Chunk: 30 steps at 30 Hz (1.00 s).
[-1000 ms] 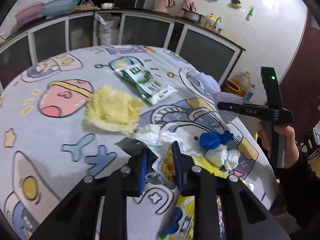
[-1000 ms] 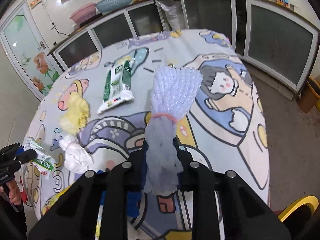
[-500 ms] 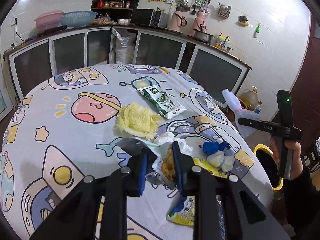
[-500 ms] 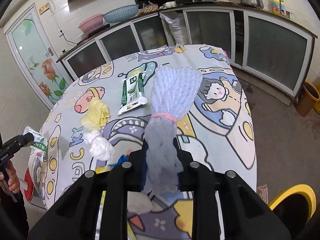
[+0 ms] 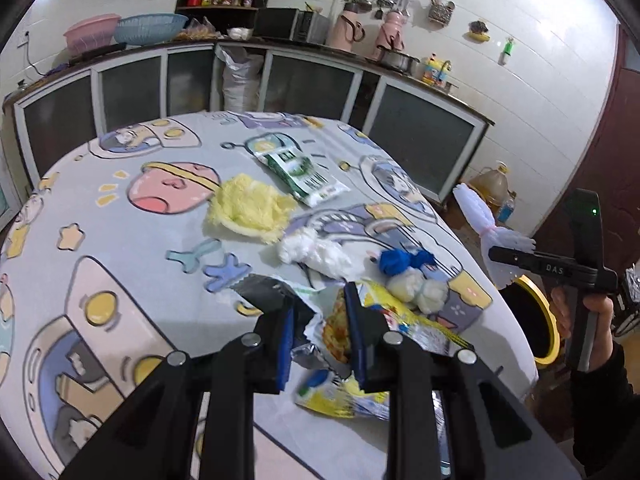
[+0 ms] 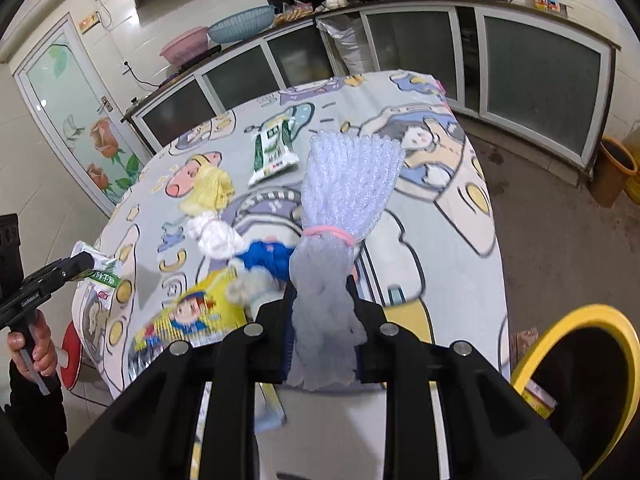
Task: Collect trash
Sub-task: 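Carry the wrapper and mesh bag over the bin and open both tools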
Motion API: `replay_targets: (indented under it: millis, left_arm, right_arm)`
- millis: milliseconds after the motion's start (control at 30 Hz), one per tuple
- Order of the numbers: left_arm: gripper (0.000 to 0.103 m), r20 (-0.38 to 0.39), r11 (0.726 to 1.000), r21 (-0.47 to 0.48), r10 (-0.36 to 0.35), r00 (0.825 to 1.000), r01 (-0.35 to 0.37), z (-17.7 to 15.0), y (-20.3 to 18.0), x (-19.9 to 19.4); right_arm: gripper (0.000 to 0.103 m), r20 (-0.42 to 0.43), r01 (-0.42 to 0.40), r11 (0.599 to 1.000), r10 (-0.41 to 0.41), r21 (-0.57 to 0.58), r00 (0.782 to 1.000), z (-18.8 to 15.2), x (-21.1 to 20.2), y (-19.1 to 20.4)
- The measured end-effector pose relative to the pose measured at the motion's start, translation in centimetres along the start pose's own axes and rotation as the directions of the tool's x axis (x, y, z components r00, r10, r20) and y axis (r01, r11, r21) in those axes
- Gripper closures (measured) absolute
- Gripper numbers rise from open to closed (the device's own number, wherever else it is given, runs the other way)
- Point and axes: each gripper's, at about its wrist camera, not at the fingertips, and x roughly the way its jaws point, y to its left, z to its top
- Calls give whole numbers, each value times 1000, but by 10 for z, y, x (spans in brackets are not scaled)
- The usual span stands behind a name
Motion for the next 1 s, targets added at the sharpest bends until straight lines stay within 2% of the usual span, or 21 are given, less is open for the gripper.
replay_targets:
  millis: [167, 400, 633, 767, 1000]
  left_arm:
    - [81, -23, 998, 50, -41, 999, 43, -3, -38, 13]
    - [81, -8, 981, 144, -129, 992, 129, 19, -107, 28]
    - [81, 9, 946, 246, -218, 976, 209, 44, -190, 37]
    - [81, 12, 920, 295, -275, 961, 260, 55, -236, 41]
    - [81, -28, 875, 343, -354, 935, 341, 60, -307, 62]
  right_arm:
    - [81, -4, 24, 999, -24, 39, 1000, -19, -16, -17]
    - [81, 52, 93, 992, -98, 82, 994, -33, -66, -47]
    - [81, 133, 182, 973, -201, 141, 971, -42, -129, -85]
    - [81, 173, 216, 958, -248, 187, 953, -50, -160, -108]
    - [81, 183, 255, 935, -304, 247, 935, -68, -184, -140]
